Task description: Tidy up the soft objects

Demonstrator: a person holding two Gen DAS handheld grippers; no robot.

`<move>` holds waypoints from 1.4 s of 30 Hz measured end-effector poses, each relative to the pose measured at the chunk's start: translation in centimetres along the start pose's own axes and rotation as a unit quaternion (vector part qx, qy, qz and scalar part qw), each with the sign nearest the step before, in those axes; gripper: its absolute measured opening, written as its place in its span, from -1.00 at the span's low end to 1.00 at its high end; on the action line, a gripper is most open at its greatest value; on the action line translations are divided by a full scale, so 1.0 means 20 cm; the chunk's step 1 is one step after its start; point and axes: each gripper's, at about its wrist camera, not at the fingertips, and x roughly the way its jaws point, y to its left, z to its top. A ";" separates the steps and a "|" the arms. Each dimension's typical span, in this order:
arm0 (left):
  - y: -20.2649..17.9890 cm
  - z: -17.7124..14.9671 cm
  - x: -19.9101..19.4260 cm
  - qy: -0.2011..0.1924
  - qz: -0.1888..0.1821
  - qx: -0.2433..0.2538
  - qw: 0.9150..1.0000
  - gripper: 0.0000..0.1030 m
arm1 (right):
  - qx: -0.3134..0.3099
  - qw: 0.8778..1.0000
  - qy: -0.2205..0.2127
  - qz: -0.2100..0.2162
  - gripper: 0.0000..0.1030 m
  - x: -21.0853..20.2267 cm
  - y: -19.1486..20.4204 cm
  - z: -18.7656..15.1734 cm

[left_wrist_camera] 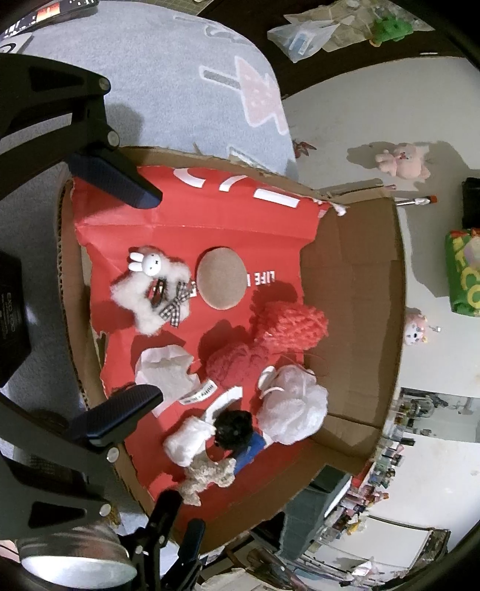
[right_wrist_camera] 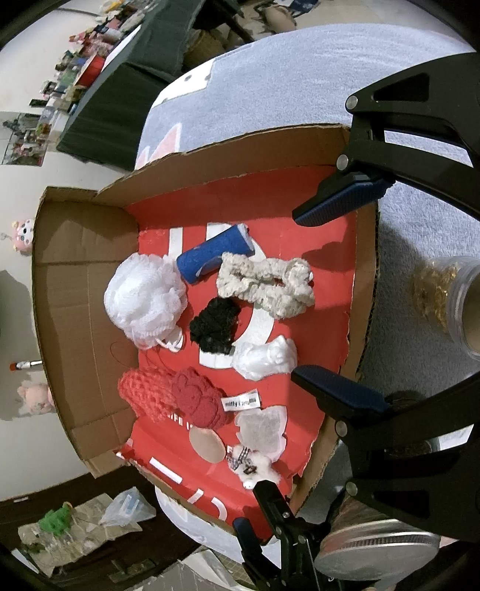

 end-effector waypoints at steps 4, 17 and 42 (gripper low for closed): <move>0.01 0.00 -0.07 -0.013 -0.003 -0.011 1.000 0.90 | 0.008 1.000 -0.009 0.009 0.50 -0.05 -0.01 0.01; -0.02 -0.26 -0.64 -0.145 0.009 -0.021 0.989 1.00 | -0.026 0.990 -0.134 -0.020 0.78 -0.58 0.08 -0.23; -0.23 -0.83 -0.23 -0.030 0.044 -0.018 0.998 1.00 | 0.003 0.997 -0.066 -0.047 0.95 -0.19 0.09 -0.84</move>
